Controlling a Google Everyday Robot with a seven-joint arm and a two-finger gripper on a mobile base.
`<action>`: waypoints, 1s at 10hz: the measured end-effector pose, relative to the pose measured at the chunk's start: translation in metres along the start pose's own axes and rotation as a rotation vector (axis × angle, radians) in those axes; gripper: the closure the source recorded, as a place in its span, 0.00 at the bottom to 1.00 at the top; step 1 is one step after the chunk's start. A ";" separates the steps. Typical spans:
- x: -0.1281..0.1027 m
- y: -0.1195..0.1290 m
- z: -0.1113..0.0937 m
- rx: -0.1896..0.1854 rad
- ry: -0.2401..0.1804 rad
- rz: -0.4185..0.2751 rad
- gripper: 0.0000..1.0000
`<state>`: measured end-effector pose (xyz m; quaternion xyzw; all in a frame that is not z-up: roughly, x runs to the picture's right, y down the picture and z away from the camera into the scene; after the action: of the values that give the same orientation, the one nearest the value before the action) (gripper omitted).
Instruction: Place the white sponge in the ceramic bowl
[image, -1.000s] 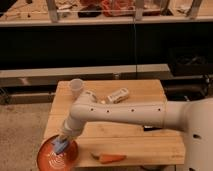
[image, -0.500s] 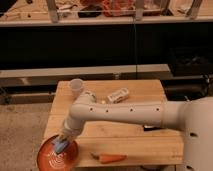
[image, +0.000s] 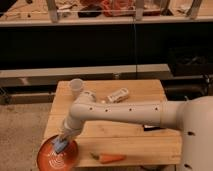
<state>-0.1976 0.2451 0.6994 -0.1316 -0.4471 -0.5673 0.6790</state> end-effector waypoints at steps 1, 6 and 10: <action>0.001 0.001 0.000 -0.001 0.000 0.001 0.94; 0.003 0.001 0.003 0.001 -0.003 0.003 0.87; 0.006 0.002 0.005 0.002 -0.006 0.004 0.81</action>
<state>-0.1986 0.2450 0.7078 -0.1335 -0.4496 -0.5648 0.6790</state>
